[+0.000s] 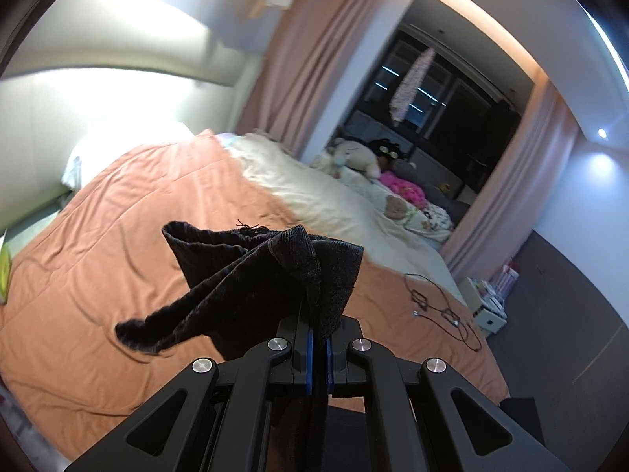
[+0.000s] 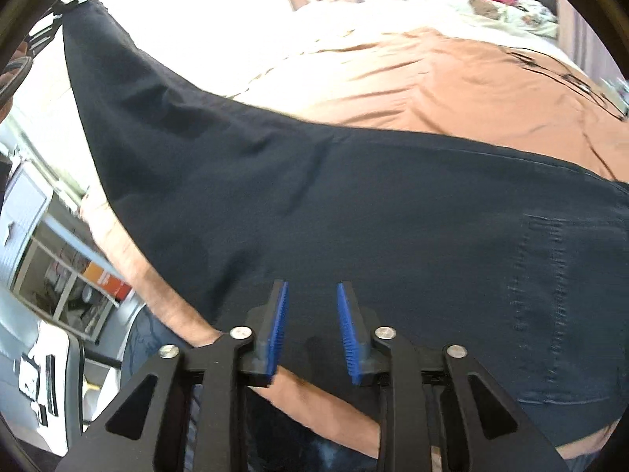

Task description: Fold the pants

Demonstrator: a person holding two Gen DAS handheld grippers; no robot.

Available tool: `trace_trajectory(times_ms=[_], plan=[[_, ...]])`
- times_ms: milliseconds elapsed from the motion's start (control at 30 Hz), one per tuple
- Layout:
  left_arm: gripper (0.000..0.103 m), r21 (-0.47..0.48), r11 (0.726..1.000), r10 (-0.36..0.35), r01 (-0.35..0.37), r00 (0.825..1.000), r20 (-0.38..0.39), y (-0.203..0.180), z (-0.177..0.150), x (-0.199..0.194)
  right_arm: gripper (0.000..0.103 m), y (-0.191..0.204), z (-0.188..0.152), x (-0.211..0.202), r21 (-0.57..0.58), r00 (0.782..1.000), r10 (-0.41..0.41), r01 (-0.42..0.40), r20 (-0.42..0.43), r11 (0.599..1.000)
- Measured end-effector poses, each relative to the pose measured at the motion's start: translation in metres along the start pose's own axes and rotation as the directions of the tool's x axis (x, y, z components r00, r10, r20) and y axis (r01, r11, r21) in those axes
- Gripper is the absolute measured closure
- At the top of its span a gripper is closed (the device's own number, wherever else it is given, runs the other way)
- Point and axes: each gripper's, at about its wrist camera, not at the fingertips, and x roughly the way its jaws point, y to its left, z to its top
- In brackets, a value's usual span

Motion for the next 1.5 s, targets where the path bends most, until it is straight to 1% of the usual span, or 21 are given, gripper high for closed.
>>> trace_trajectory(times_ms=[33, 67, 100, 167, 233, 300, 333, 433, 667, 933, 1067, 1167, 1267, 1500], plan=[[0.099, 0.009, 1.000, -0.004, 0.004, 1.000, -0.001, -0.008, 0.000, 0.002, 0.054, -0.005, -0.003, -0.004, 0.018, 1.000, -0.006, 0.005, 0.016, 1.000], [0.099, 0.023, 1.000, -0.006, 0.007, 1.000, -0.005, -0.020, 0.000, 0.005, 0.045, -0.010, -0.006, -0.009, 0.035, 0.999, -0.013, 0.012, 0.035, 0.999], [0.099, 0.035, 0.999, -0.007, 0.008, 1.000, -0.008, -0.029, 0.001, 0.008, 0.042, -0.010, -0.005, -0.012, 0.046, 0.999, -0.018, 0.016, 0.048, 0.999], [0.099, 0.051, 0.999, -0.012, 0.013, 1.000, -0.017, -0.045, 0.000, 0.013, 0.040, -0.019, -0.009, -0.021, 0.070, 0.997, -0.029, 0.024, 0.072, 0.997], [0.099, 0.070, 0.997, -0.016, 0.018, 1.000, -0.025, -0.060, 0.000, 0.020, 0.033, -0.029, -0.014, -0.029, 0.096, 0.995, -0.041, 0.032, 0.088, 0.995], [0.099, 0.088, 0.996, -0.023, 0.026, 0.999, -0.035, -0.076, -0.001, 0.025, 0.024, -0.043, -0.020, -0.042, 0.120, 0.992, -0.053, 0.039, 0.114, 0.992], [0.099, 0.102, 0.994, -0.025, 0.029, 0.999, -0.040, -0.085, -0.003, 0.027, 0.023, -0.049, -0.023, -0.048, 0.131, 0.991, -0.055, 0.038, 0.125, 0.991], [0.099, 0.137, 0.990, -0.030, 0.038, 0.998, -0.056, -0.114, -0.007, 0.035, 0.022, -0.075, -0.030, -0.068, 0.169, 0.986, -0.073, 0.047, 0.152, 0.985], [0.099, 0.193, 0.979, -0.053, 0.071, 0.994, -0.099, -0.174, -0.020, 0.058, 0.022, -0.111, -0.049, -0.095, 0.237, 0.976, -0.086, 0.037, 0.202, 0.971], [0.099, 0.232, 0.967, -0.070, 0.108, 0.983, -0.168, -0.236, -0.050, 0.094, 0.022, -0.150, -0.082, -0.132, 0.323, 0.963, -0.090, 0.002, 0.256, 0.946], [0.099, 0.245, 0.960, -0.085, 0.138, 0.974, -0.212, -0.262, -0.069, 0.112, 0.022, -0.176, -0.102, -0.149, 0.380, 0.953, -0.111, -0.005, 0.283, 0.925], [0.099, 0.257, 0.952, -0.100, 0.166, 0.962, -0.252, -0.286, -0.088, 0.129, 0.022, -0.194, -0.114, -0.163, 0.417, 0.946, -0.131, -0.006, 0.298, 0.909], [0.099, 0.267, 0.946, -0.106, 0.185, 0.953, -0.284, -0.306, -0.104, 0.141, 0.022, -0.206, -0.131, -0.179, 0.449, 0.938, -0.151, -0.006, 0.312, 0.893], [0.099, 0.295, 0.929, -0.104, 0.221, 0.924, -0.367, -0.356, -0.147, 0.182, 0.022, -0.231, -0.154, -0.202, 0.509, 0.926, -0.174, -0.022, 0.334, 0.860]])
